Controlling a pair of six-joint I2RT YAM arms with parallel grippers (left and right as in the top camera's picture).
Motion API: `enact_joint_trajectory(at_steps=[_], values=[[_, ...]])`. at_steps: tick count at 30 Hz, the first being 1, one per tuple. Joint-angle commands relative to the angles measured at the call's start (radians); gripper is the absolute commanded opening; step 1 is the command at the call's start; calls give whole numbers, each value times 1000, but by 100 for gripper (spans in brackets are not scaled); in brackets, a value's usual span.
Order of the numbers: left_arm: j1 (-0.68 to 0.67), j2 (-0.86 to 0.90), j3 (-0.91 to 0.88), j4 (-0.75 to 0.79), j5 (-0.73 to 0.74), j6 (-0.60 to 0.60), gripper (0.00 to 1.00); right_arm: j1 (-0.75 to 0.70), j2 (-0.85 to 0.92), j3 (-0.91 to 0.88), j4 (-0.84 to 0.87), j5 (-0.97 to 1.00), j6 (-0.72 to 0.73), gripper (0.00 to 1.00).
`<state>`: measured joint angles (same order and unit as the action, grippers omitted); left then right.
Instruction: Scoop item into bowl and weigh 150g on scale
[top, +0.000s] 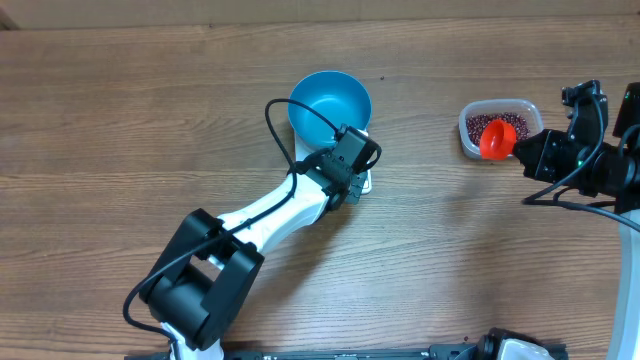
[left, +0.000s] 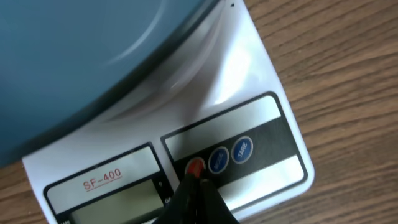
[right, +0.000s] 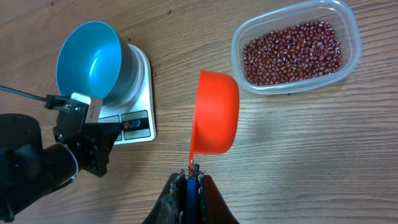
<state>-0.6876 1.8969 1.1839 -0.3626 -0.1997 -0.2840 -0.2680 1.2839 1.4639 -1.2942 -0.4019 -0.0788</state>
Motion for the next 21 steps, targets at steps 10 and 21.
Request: enact_joint_trajectory(at_steps=[10, 21], values=[[-2, 66, -2, 24, -47, 14, 4, -3, -6, 16, 2, 10, -5, 4], [-2, 66, -2, 53, -43, 14, 4, -3, -6, 16, 2, 10, -5, 4]])
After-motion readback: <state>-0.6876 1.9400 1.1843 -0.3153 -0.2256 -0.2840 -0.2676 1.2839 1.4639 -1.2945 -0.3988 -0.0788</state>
